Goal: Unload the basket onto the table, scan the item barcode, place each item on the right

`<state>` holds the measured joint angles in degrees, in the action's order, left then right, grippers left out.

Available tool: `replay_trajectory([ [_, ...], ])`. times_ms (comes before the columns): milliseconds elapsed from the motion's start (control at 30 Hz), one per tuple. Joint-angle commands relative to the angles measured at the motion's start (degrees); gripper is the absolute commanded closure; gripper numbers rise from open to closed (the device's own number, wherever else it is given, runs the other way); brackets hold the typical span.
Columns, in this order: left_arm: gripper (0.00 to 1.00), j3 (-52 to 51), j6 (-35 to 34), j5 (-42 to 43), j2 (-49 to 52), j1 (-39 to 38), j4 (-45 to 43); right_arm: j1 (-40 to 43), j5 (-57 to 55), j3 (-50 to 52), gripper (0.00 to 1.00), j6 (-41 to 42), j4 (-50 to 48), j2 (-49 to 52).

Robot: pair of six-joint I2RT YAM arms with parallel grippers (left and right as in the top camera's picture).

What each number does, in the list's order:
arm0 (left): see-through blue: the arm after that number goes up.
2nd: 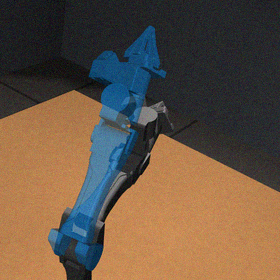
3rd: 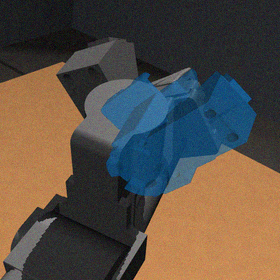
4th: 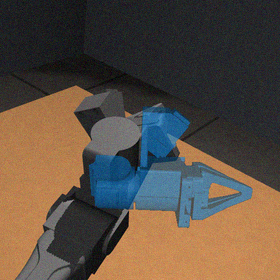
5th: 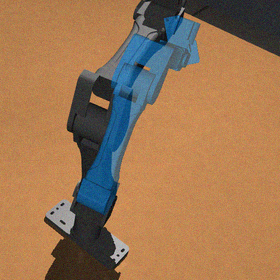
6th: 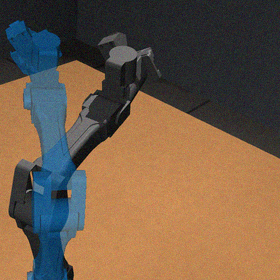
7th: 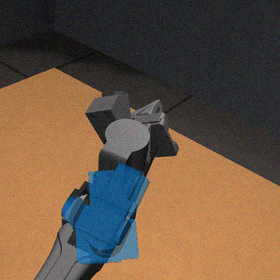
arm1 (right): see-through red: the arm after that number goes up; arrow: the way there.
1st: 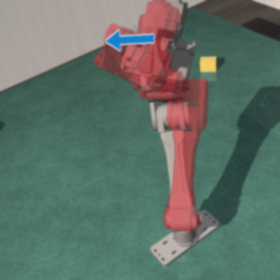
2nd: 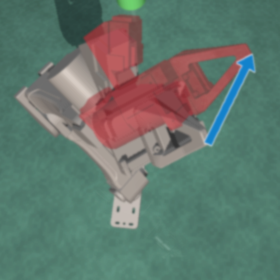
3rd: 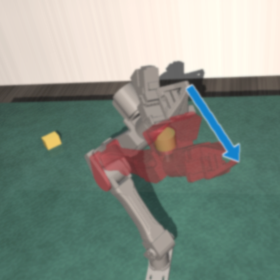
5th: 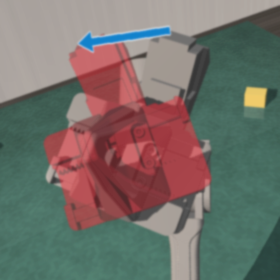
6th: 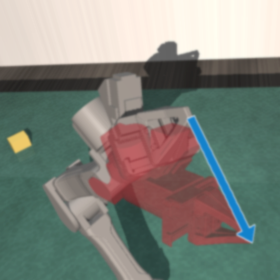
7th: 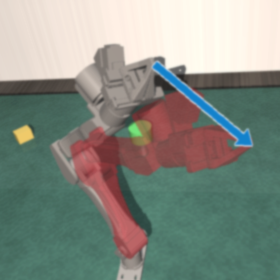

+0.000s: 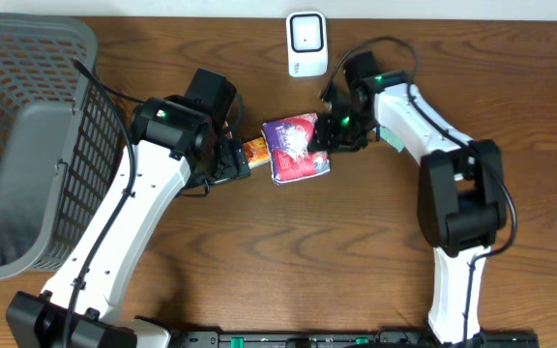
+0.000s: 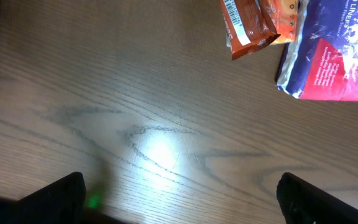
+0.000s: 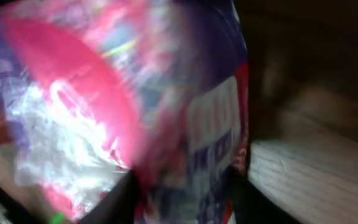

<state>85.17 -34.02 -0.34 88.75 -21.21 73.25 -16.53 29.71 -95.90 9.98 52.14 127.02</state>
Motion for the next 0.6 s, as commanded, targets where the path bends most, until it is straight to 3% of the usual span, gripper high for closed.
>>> replay_trajectory([
  [0,0.02,0.0,1.0,-0.3,0.4,0.0,0.2,-0.2,-0.9,0.2,0.84,0.2,-0.1,0.6],
  [33,0.02,0.0,1.0,-0.3,0.4,0.0,0.2,-0.1,-1.4,0.1,0.99,0.1,0.1,0.2],
  [200,0.02,0.0,1.0,-0.3,0.3,0.0,0.2,0.0,-9.6,-3.1,0.99,1.9,4.0,-2.3],
  [567,0.02,0.0,1.0,-0.3,0.4,0.0,0.2,-9.4,-70.8,-10.3,0.99,12.8,17.6,-11.4],
])
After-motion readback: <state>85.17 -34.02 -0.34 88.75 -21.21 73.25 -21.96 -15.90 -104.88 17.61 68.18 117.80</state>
